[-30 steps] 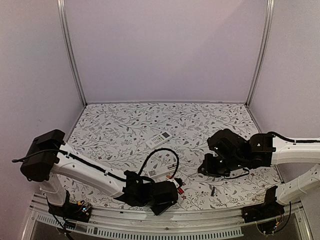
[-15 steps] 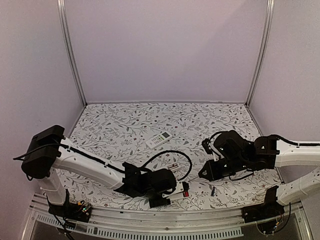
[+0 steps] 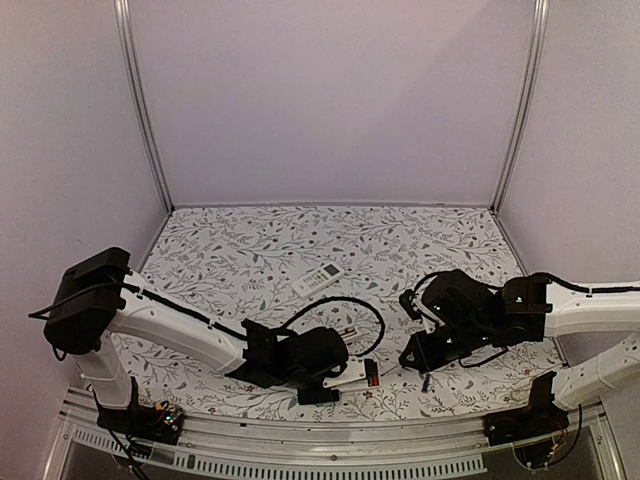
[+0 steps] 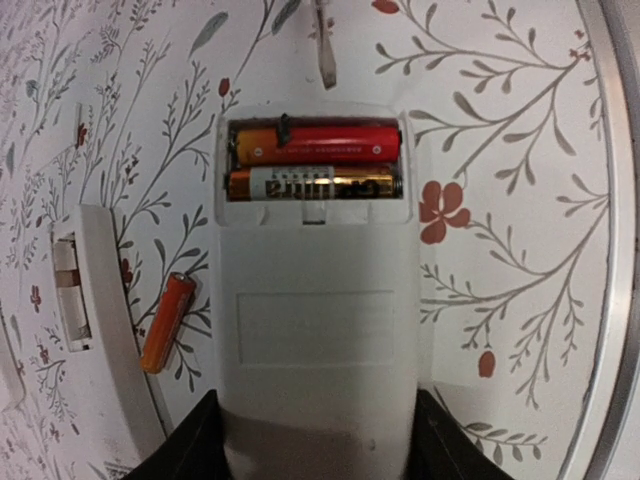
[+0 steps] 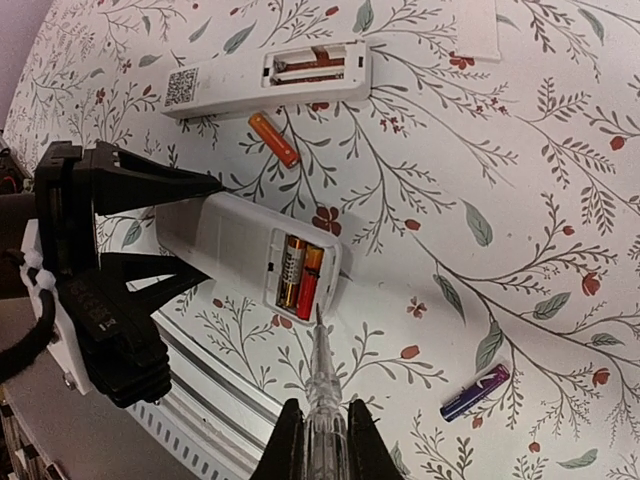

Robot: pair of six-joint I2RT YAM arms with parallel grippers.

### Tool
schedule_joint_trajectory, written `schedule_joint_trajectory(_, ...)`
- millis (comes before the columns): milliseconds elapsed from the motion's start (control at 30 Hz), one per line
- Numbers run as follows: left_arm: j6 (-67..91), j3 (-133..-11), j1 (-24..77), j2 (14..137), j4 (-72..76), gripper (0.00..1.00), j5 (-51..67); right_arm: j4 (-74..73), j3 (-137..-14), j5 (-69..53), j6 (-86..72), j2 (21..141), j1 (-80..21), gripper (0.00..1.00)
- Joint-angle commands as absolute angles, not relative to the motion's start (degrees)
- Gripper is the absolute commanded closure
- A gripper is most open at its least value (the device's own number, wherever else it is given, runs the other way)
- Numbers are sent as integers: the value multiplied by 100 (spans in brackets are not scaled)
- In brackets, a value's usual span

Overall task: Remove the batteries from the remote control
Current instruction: Remove the battery from the remote control without the battery cover.

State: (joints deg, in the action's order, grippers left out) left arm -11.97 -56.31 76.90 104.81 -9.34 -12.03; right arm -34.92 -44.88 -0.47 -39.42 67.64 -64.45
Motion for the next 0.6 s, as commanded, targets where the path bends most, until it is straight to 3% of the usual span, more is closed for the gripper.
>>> schedule_joint_trajectory(0,-1332,-5484,7637,10550,-1111,66,-1193,-3608,-4733,350,-4007,6939,-6517,100)
schedule_joint_trajectory(567,-1362,-5489,7761,10661,-1110,67,-1241,-3317,-4926,428,-4043,7222,-6530,100)
